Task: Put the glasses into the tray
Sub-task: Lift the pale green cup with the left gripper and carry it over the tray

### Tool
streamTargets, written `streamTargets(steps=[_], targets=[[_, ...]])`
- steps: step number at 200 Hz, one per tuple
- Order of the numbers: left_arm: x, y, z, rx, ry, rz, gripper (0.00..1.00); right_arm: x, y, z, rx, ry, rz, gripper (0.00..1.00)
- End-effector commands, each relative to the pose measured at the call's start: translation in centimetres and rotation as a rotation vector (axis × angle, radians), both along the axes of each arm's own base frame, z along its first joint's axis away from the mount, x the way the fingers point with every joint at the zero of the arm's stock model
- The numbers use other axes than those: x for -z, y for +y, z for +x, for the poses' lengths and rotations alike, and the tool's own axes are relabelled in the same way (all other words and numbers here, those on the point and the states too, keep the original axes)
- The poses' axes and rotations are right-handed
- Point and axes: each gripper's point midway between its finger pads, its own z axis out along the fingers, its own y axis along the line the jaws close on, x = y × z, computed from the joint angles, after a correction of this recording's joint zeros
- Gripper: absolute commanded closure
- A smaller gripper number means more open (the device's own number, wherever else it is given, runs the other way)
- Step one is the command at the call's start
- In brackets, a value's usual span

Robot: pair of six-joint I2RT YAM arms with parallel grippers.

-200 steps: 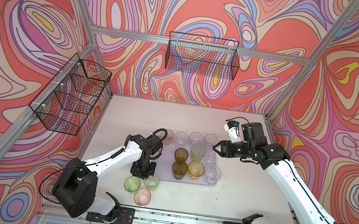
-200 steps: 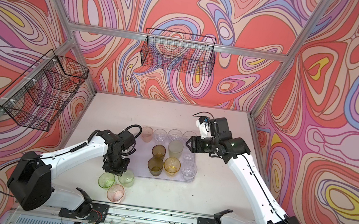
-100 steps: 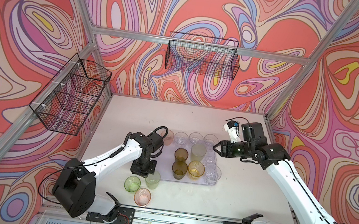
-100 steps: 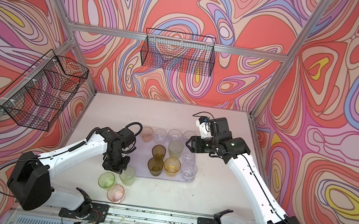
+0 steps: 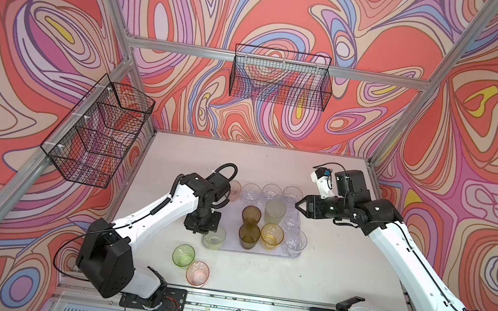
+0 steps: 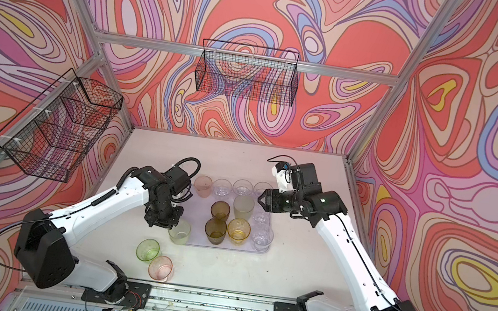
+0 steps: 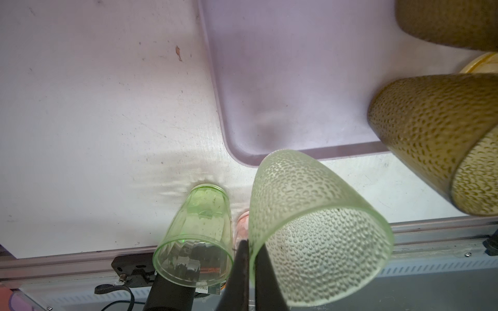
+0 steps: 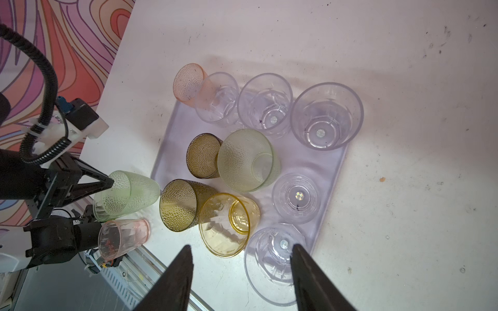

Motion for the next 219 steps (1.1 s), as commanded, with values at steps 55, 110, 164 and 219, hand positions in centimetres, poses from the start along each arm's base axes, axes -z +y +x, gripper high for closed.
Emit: streamTargets(steps=[55,110,164,219], targets=[[-0.5,-0.1,3.6,0.011,-0.037,0.013,1.0,-0.7,-0.3,-0.4,-0.001,-0.023,0.004,0.41],[-0.8,-0.8,6.4,0.012,-0.068,-0.016,1.0,-0.7,-0.2,-0.3,-0.003,-0.023,0.004,0.41],[-0.7,-1.6,8.6,0.014,-0.082,-0.011,0.99,-0.9,-0.3,-0.3,-0.003,-0.027,0.002,0.4],[0.1,-2.6,10.2,0.022,-0.078,-0.023,0.99,-1.0,-0.1,-0.1,-0.008,-0.029,0.004,0.41]])
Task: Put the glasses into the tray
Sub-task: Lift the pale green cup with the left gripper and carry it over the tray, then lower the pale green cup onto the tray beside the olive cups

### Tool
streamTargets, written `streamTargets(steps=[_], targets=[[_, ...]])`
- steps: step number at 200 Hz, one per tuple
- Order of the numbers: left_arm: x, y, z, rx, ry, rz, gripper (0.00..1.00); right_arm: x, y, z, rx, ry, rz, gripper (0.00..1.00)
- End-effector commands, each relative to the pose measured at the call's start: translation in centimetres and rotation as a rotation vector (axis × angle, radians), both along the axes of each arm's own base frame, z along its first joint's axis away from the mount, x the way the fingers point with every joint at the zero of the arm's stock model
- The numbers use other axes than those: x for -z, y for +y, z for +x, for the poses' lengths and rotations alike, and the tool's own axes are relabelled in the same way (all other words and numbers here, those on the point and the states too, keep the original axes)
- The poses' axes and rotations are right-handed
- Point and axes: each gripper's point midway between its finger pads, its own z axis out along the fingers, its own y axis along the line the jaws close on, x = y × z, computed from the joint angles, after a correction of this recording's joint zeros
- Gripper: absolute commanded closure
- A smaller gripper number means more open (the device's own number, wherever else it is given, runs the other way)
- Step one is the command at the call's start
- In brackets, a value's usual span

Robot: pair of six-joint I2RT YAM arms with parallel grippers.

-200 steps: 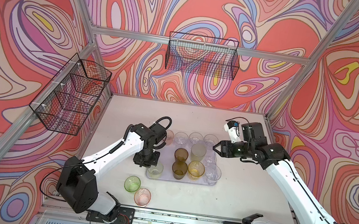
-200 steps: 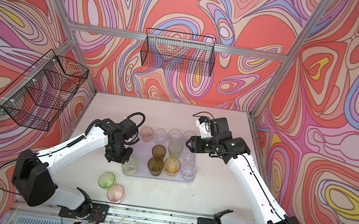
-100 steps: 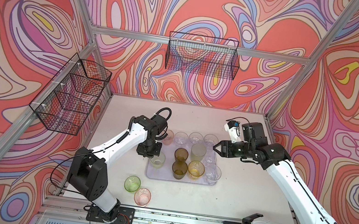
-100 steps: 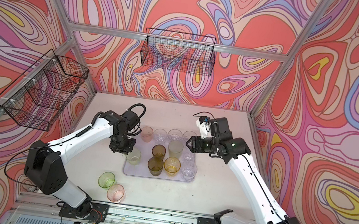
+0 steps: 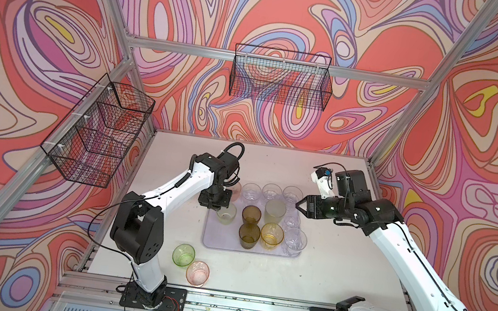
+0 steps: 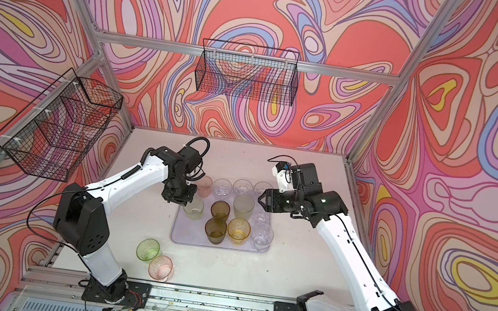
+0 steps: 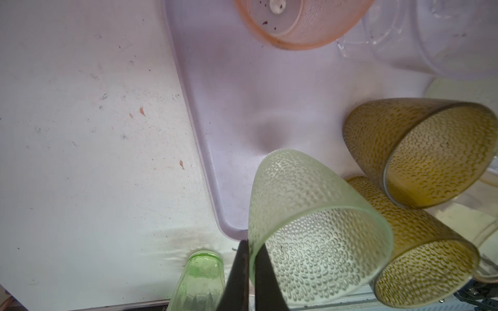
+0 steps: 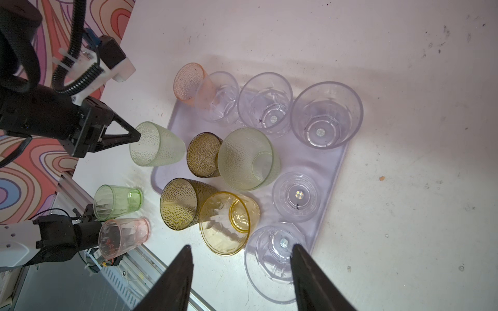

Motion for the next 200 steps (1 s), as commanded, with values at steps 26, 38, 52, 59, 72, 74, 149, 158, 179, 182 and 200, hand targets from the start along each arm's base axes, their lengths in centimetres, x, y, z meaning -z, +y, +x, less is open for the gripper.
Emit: streamTargets(steps=[26,38,52,59,72,74,149,158,179,182,200], targets=[[0.1,-0.8,1.5,0.01,-0.015,-0.016,0.99,-0.9,0.0,0.1,-0.008,-0.029,0.005,0.41],[0.3,-0.9,1.8,0.009,-0.015,-0.014,0.99,-0.8,0.0,0.0,-0.01,-0.027,0.005,0.41],[0.6,-1.0,1.9,0.01,-0.006,-0.016,0.99,-0.8,0.0,0.0,-0.009,-0.026,0.006,0.4],[0.7,-1.2,2.0,0.012,-0.005,-0.018,0.99,-0.8,0.0,0.0,-0.009,-0.027,0.004,0.4],[1.1,-1.3,2.0,0.013,0.003,-0.023,0.98,-0.8,-0.1,0.0,-0.007,-0.027,0.003,0.41],[1.1,-1.4,2.0,0.013,0.001,-0.025,0.99,-0.8,-0.1,-0.1,-0.007,-0.027,0.003,0.41],[2.1,-1.6,2.8,0.012,0.009,-0.016,0.98,-0.7,-0.1,-0.1,-0.008,-0.024,0.004,0.4],[2.3,-1.6,2.8,0.013,0.013,-0.012,0.98,-0.6,-0.1,-0.1,-0.008,-0.023,0.003,0.41],[2.7,-1.5,2.8,0.012,0.025,-0.003,0.97,-0.6,-0.1,-0.1,-0.007,-0.023,0.002,0.41],[2.8,-1.6,2.9,0.012,0.026,-0.003,0.97,-0.6,-0.2,-0.1,-0.007,-0.023,0.001,0.41],[2.9,-1.6,3.0,0.011,0.022,-0.002,0.97,-0.5,-0.1,-0.1,-0.007,-0.021,0.001,0.41]])
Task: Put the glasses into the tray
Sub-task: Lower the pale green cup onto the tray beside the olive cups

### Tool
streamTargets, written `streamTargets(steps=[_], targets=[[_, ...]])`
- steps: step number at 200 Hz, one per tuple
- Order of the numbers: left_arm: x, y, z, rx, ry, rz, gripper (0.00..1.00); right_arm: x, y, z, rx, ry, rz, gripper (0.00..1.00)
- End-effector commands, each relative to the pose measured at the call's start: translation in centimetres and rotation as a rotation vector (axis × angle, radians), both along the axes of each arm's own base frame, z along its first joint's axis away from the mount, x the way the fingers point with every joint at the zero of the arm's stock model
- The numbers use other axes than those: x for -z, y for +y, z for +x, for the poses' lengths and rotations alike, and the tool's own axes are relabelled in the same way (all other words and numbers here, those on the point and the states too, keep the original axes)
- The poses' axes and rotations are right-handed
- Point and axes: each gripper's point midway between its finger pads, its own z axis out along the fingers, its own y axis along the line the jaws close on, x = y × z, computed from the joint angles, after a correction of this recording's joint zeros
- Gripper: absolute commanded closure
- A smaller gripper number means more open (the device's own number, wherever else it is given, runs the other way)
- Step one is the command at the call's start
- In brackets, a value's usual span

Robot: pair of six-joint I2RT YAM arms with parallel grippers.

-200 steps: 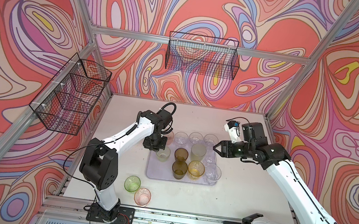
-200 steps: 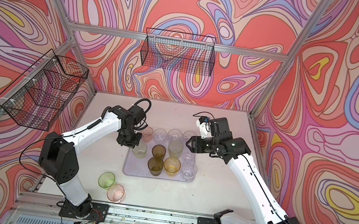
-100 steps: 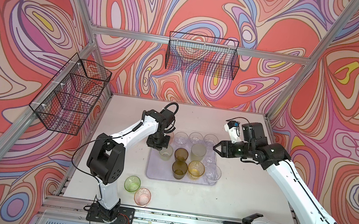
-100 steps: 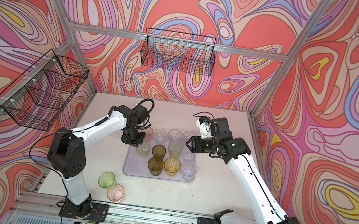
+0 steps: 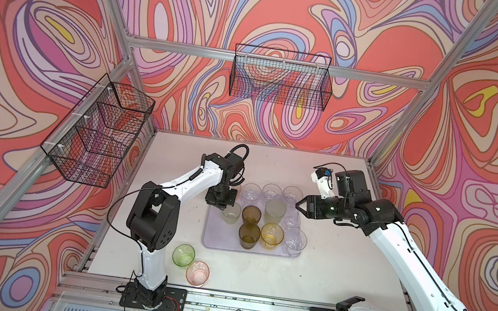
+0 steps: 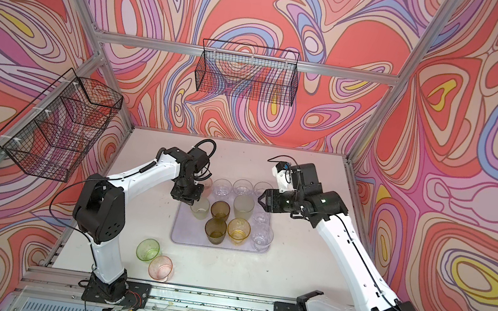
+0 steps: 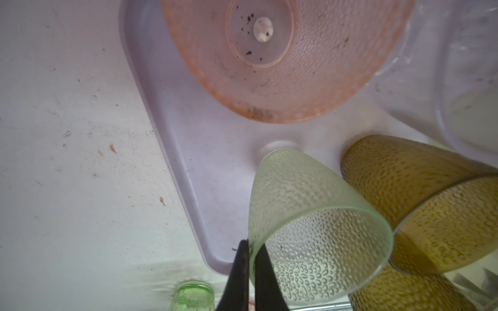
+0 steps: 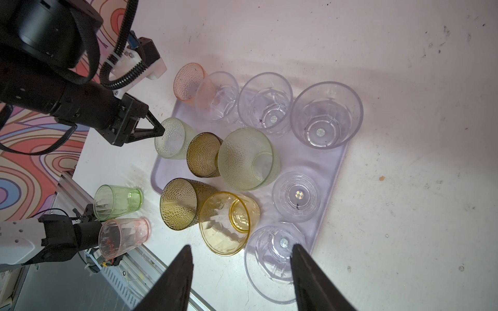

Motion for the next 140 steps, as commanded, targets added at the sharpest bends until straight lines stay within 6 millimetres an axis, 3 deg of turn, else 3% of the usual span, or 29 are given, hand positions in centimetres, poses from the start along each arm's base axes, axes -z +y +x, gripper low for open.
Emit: streamTargets(steps=[1,140], targets=[[-0.29,-0.04,0.73,0.004,-0.017,0.002,0.97,-0.46,-0.17,-0.16,-0.006,-0.02,0.001,0.41],[0.38,-0.1,1.07,0.0,-0.008,0.012,0.93,-0.23,-0.08,-0.13,-0.013,-0.014,-0.002,0.41]])
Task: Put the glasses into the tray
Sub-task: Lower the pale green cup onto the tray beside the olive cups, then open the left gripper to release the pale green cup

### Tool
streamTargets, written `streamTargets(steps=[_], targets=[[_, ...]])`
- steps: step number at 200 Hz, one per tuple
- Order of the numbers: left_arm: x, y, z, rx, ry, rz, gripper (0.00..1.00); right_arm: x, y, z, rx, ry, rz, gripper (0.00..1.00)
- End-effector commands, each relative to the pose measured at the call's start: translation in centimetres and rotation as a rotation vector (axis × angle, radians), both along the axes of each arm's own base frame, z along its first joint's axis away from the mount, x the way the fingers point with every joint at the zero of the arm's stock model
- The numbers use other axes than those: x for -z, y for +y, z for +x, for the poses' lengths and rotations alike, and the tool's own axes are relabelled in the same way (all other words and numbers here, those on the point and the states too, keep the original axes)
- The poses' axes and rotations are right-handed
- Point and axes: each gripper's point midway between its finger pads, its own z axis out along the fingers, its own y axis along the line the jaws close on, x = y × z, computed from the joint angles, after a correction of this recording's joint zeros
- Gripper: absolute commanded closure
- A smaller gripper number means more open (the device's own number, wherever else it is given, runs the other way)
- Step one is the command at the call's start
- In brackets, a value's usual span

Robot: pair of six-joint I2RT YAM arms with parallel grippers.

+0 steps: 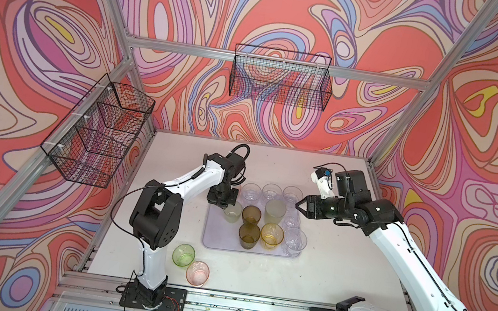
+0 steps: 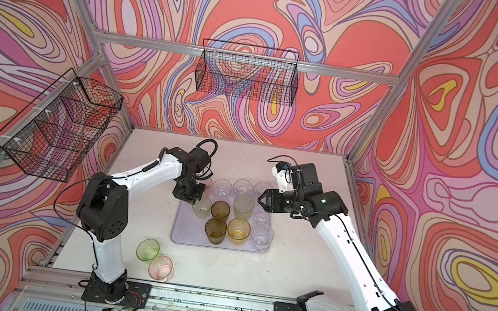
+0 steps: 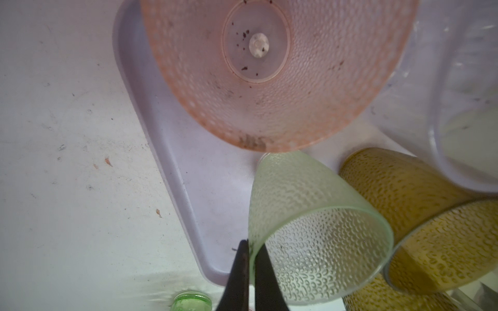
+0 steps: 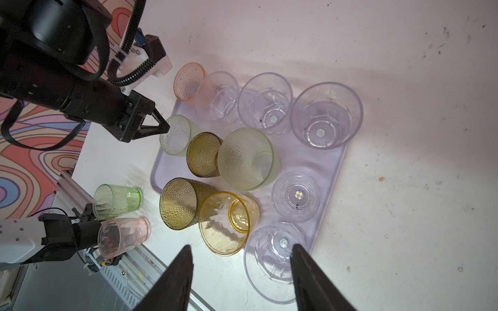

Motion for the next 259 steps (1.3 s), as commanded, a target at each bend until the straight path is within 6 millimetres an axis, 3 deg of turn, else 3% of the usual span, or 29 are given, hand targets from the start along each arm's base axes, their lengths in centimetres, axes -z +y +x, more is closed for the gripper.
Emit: streamTargets(steps=[1,104,138,259], targets=[[0.0,0.3,0.3,-0.001,0.005,0.018,0.93,-0.2,-0.1,-0.1,-0.008,-0.011,0.0,0.41],[-0.4,0.3,0.2,0.0,0.006,0.016,0.77,-0.3,0.0,-0.1,-0.009,-0.01,0.002,0.41],[-1.4,0.5,0.3,0.0,-0.012,0.022,0.72,-0.2,0.0,0.0,-0.009,-0.007,0.002,0.41],[-6.6,2.0,-0.3,0.002,-0.099,0.03,0.68,-0.7,0.4,0.7,-0.009,-0.029,0.021,0.4]])
